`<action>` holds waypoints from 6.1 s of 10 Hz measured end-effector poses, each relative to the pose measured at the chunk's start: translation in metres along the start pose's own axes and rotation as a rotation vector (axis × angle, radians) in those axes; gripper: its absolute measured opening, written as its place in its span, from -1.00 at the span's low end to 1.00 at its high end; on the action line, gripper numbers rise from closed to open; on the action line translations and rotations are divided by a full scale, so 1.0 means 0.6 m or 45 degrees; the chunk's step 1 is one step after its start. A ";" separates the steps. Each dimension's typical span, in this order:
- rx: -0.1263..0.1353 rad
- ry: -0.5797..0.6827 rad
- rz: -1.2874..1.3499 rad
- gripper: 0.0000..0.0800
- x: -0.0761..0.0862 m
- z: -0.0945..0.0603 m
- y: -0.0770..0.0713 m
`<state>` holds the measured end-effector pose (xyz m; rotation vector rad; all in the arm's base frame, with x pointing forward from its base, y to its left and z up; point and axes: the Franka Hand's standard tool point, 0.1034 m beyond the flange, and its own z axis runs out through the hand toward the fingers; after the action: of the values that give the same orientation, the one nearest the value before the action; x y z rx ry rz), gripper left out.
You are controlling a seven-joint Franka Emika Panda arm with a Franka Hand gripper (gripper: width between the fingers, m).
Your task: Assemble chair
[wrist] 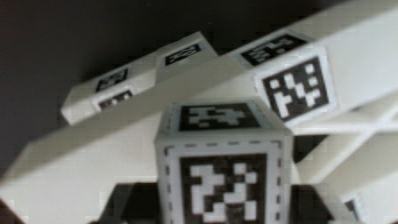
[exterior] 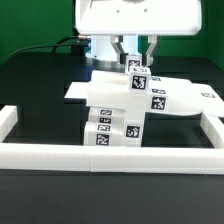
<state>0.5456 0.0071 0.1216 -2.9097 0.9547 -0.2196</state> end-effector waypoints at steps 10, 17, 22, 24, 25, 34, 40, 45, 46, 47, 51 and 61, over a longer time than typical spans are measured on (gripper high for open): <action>0.056 -0.007 0.533 0.11 0.031 0.004 0.041; 0.013 -0.075 -0.500 0.62 0.013 0.005 0.026; -0.019 -0.096 -0.833 -0.05 0.013 0.009 0.029; -0.022 -0.094 -0.680 -0.29 0.013 0.009 0.028; -0.026 -0.093 -0.542 -0.29 0.013 0.009 0.028; -0.029 -0.081 0.333 0.20 0.016 0.011 0.028; -0.004 -0.124 -0.676 0.62 0.013 0.007 0.028; 0.001 -0.125 -0.782 0.56 0.013 0.007 0.030; -0.003 -0.125 -0.679 0.12 0.013 0.008 0.030; -0.008 -0.125 -0.582 -0.02 0.013 0.008 0.030; -0.025 -0.098 -0.105 -0.02 0.015 0.009 0.029; 0.009 -0.124 -0.182 0.61 0.022 0.004 0.024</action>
Offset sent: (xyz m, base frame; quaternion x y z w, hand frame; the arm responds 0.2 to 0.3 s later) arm 0.0040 -0.0219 -0.0063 0.0038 -0.0083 0.2230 0.9748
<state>0.5481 -0.0123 0.1190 -2.9532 0.7315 -0.0876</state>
